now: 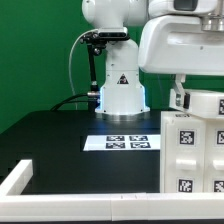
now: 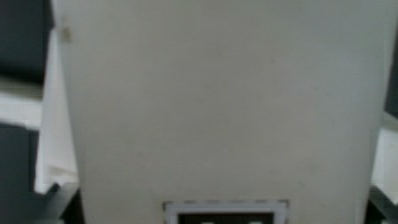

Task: Assemble cabinet

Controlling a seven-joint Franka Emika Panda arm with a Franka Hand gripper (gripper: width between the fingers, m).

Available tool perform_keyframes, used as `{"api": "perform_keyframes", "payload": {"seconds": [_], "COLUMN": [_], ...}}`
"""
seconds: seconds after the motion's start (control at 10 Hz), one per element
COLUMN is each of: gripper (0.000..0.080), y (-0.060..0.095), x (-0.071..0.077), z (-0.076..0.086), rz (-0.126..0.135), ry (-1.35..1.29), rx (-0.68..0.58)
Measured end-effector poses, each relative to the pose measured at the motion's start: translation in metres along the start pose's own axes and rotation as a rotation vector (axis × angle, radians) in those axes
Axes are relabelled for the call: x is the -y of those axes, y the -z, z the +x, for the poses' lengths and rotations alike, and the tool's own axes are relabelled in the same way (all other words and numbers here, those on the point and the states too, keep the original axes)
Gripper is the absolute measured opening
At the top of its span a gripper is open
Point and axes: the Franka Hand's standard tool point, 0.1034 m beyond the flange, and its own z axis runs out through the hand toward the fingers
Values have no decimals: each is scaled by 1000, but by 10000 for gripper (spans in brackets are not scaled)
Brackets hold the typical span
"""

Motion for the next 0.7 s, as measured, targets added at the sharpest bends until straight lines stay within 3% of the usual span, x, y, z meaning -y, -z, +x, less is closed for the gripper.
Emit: {"api": "perform_keyframes", "payload": {"seconds": [0.3,0.6,0.7], "gripper": [538,538,538], "y": [0,-1,-1], "x": [2,0,1], "z": [0,-1,-1], "rz": [1,6,30], "ry": [-183,-588,-796], "rx": [-1,-28,-21]}}
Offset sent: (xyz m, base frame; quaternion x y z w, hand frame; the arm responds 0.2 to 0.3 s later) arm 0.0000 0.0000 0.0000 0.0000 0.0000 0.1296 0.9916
